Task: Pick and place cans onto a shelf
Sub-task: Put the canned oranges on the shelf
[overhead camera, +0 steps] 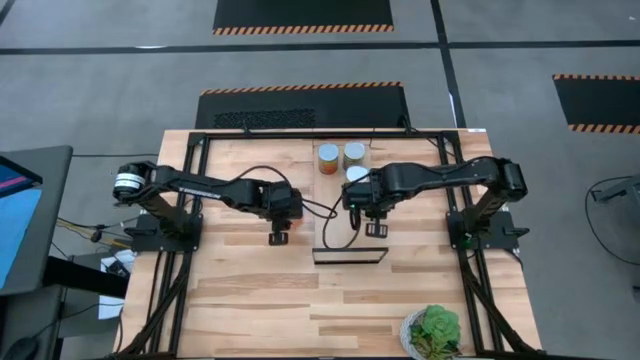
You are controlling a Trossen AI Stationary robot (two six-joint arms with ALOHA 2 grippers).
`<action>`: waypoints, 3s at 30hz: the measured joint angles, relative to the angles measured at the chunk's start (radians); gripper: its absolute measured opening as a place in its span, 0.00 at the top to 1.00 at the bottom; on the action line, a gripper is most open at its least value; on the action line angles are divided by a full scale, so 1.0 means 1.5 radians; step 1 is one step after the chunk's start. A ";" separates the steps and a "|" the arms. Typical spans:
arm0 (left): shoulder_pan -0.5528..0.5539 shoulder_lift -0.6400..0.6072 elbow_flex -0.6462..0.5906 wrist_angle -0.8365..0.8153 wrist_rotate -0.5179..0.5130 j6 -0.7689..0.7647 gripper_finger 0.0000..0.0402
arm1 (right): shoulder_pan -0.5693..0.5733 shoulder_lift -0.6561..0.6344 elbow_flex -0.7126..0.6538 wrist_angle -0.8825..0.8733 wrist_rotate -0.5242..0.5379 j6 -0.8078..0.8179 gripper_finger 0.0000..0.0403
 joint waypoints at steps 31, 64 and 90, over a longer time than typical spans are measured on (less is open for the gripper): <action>-0.002 0.054 0.081 -0.041 -0.069 -0.014 1.00 | 0.459 -0.237 0.037 -0.173 0.141 0.463 0.84; -0.008 0.146 0.243 0.092 -0.032 0.031 1.00 | 0.608 -0.173 0.037 -0.173 0.215 0.559 0.84; -0.011 0.212 0.287 0.055 -0.017 0.004 0.93 | 0.608 -0.173 0.036 -0.164 0.223 0.565 0.84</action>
